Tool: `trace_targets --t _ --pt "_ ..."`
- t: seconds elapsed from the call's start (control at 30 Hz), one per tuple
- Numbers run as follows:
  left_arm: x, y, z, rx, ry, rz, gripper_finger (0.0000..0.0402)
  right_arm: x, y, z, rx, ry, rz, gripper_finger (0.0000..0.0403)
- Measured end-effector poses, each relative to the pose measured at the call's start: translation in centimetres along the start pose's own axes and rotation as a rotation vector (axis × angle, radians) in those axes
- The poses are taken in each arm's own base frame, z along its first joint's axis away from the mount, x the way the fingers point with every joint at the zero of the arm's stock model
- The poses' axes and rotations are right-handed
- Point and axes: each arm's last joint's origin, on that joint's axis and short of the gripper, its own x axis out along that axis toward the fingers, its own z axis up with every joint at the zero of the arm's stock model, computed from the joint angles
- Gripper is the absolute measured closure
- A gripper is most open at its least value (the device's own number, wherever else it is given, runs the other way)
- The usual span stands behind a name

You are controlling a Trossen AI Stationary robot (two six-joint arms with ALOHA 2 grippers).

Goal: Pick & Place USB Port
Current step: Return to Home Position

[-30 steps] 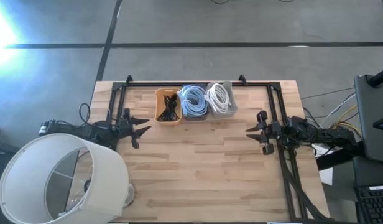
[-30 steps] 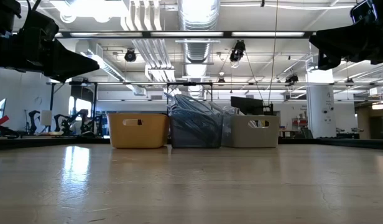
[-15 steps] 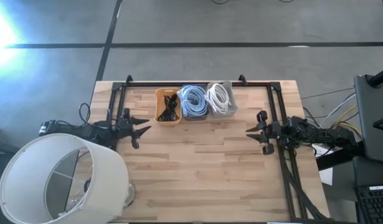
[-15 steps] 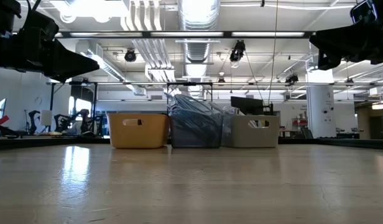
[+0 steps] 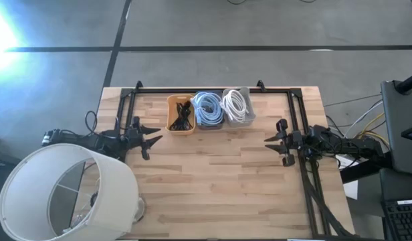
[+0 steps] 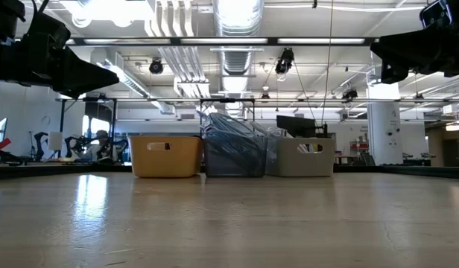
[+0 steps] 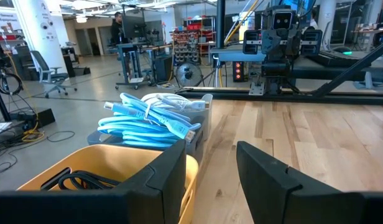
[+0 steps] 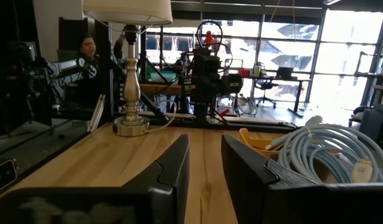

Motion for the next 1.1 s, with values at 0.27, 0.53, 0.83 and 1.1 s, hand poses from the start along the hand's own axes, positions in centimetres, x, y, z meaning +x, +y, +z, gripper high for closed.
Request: trace_targets --t 0.27,0.53,0.83,1.1 --pt "0.00 0.00 0.00 0.000 0.000 0.000 0.0254 0.00 0.00 0.00 -0.002 0.000 0.000 0.0326" --pt "0.00 0.00 0.00 0.000 0.000 0.000 0.0254 0.00 0.00 0.00 -0.001 0.000 0.000 0.0334" --pt "0.00 0.00 0.00 0.000 0.000 0.000 0.0254 0.00 0.00 0.00 -0.001 0.000 0.000 0.0320" --pt "0.00 0.00 0.00 0.000 0.000 0.000 0.0254 0.00 0.00 0.00 0.000 0.000 0.000 0.0312"
